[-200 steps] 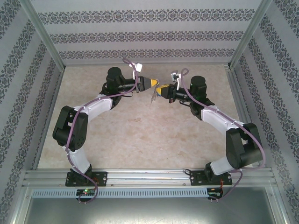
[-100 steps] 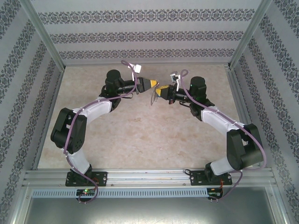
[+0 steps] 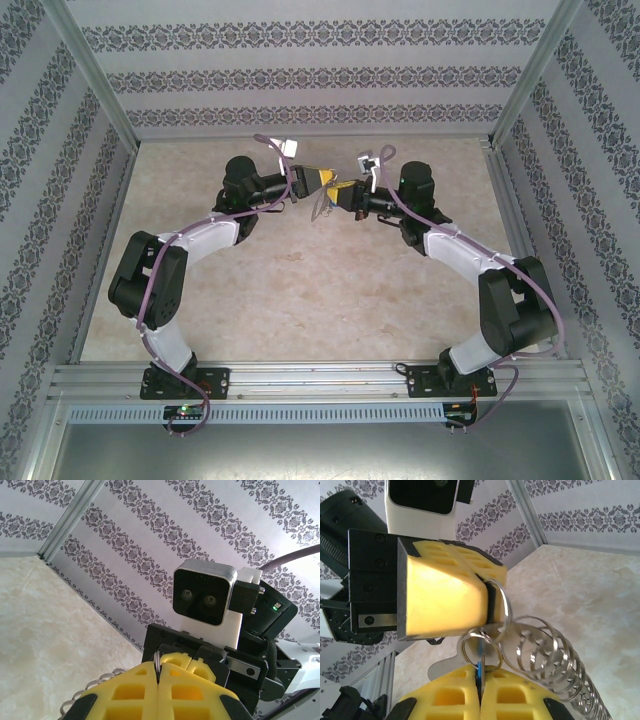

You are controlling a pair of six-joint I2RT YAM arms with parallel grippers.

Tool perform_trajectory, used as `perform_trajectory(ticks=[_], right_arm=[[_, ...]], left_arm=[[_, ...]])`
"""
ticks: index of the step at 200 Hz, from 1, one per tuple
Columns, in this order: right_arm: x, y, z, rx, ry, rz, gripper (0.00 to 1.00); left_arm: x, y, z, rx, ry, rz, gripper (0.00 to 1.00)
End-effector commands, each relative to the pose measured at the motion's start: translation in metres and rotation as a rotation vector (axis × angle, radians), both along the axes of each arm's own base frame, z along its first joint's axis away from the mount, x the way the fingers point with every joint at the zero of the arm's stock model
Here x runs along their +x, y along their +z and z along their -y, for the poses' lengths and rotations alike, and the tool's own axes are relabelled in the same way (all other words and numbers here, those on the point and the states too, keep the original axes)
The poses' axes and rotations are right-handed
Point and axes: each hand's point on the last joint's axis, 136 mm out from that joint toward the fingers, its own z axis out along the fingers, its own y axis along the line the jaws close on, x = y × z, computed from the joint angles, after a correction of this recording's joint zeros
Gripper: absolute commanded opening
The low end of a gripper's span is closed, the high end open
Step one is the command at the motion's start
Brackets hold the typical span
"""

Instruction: Put the keys on the keyring

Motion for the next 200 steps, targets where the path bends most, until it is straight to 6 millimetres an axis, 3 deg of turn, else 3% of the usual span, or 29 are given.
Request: perform_trajectory(ticks=[1,39,93,124,167,200], right_arm=[[0.004,-0.011,0.007,0.019,-0.015,-0.036,0.00],[0.009,-0.013,0.003,0.033,-0.023,-0.050,0.00],[-0.006,-0.004,-0.035,0.040,0.091,-0.044,0.00],[-0.002,-0.010,-0.027,0.031,0.065,-0.059,0.00],[-0.002,-0.008,0.001,0.048,-0.009,-0.058,0.38],[-0.008,-0.002,0.026,0.050,-0.078,-0.030,0.45]], left_arm=[[-0.011,0.047,-0.005,-0.091,0.030,0.150,0.00],[-0.010,0.050,-0.008,-0.128,0.062,0.163,0.00],[-0.008,0.043,-0.007,-0.137,0.068,0.151,0.00],[-0.008,0.041,-0.007,-0.135,0.065,0.149,0.00],[-0.009,0.041,-0.007,-0.136,0.064,0.148,0.00],[-0.010,0.042,-0.007,-0.139,0.059,0.152,0.00]])
